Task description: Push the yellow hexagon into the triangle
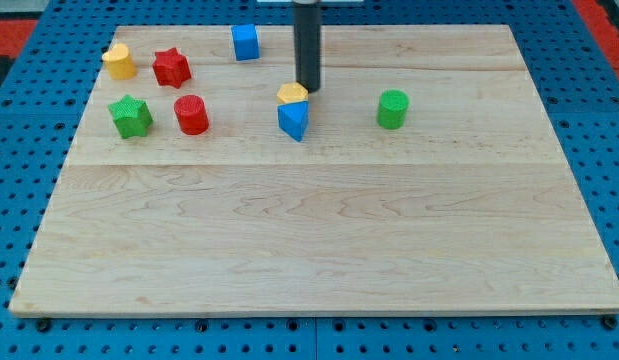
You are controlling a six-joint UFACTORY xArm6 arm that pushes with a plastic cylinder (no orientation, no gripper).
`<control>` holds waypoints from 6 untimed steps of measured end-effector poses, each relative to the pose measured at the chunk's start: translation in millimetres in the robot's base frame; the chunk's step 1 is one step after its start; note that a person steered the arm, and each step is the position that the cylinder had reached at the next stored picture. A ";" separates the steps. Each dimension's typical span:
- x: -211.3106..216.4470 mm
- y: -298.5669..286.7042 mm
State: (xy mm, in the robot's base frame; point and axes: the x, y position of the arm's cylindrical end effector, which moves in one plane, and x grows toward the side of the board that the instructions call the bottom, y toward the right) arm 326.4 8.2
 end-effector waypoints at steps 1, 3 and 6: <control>-23.1 -58.5; 35.7 -76.7; 65.2 -91.6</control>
